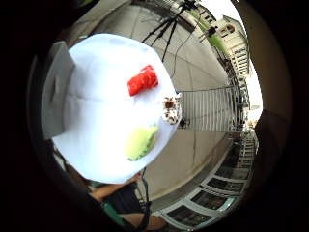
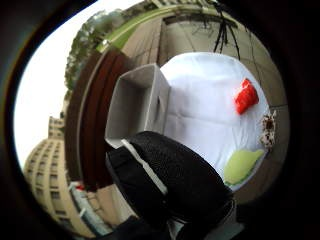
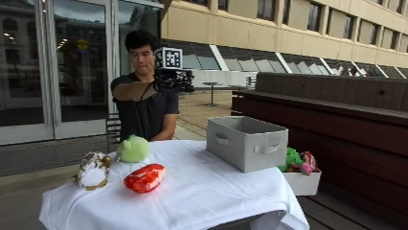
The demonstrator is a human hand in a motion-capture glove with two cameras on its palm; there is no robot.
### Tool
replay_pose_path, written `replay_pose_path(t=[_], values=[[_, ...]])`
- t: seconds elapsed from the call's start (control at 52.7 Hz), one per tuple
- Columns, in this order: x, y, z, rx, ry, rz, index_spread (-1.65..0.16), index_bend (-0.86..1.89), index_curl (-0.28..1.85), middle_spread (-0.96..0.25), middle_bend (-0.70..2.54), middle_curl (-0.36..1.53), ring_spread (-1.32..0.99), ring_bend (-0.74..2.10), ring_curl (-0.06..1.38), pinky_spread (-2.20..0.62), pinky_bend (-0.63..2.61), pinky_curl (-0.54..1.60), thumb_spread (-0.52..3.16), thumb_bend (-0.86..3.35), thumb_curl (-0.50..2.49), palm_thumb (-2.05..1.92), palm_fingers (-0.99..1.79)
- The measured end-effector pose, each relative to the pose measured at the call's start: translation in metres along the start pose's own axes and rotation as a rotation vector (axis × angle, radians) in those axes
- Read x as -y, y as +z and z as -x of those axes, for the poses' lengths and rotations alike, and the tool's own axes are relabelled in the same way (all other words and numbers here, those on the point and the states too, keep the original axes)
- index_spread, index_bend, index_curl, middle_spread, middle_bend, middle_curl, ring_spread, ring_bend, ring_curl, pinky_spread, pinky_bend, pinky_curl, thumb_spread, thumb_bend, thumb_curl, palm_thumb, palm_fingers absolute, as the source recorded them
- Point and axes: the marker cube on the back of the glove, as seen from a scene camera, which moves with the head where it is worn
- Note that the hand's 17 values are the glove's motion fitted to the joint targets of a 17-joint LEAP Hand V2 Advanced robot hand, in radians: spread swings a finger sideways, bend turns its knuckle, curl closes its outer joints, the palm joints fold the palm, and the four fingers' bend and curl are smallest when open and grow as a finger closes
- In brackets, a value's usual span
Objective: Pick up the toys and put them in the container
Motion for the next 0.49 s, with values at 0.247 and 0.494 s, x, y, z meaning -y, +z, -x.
replay_pose_path(t=[0.247, 0.494], values=[[0.005, 0.002, -0.009, -0.009, -0.016, -0.012, -0.16, 0.14, 0.12, -0.07, 0.18, 0.14, -0.24, 0.18, 0.07, -0.16, 0.62, 0.23, 0.89, -0.11, 0.01, -0.17, -0.09], [-0.004, 0.001, -0.011, -0.015, -0.010, -0.021, -0.18, 0.14, 0.18, -0.08, 0.18, 0.21, -0.28, 0.18, 0.12, -0.17, 0.63, 0.27, 1.02, -0.11, 0.02, -0.17, -0.11]])
